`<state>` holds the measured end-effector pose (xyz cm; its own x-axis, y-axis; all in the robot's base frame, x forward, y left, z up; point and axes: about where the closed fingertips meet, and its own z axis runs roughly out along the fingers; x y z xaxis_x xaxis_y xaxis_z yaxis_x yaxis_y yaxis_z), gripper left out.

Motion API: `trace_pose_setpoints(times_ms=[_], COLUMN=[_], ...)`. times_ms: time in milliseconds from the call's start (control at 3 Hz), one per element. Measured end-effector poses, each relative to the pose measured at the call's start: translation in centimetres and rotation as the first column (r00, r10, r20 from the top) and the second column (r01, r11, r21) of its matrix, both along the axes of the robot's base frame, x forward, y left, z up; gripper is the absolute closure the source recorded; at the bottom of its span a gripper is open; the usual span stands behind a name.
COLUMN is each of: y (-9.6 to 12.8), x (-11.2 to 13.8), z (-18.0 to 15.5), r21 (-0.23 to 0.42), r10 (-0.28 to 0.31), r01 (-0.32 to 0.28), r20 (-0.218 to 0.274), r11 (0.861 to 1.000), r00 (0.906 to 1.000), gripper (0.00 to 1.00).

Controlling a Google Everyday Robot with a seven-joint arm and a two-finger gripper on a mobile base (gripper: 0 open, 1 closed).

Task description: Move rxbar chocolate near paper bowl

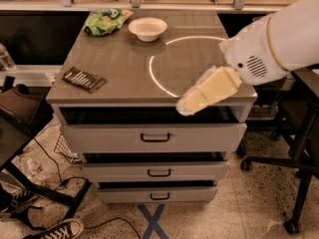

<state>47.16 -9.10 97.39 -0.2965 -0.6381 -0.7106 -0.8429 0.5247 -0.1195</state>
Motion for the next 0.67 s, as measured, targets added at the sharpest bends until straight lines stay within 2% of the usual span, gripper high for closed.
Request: trace_pose_setpoints(times_ms=[333,667], y=[3.4,4.0], x=[1.8,3.6], z=[1.2,3.3], r21=[0.130,0.178], r10=[-0.012,-0.060], r01=[-0.001,0.026], r20=[0.102,0.190], r11=[0.991,0.984], r00=[0.9947,0.9799], gripper=[0.00,0.00])
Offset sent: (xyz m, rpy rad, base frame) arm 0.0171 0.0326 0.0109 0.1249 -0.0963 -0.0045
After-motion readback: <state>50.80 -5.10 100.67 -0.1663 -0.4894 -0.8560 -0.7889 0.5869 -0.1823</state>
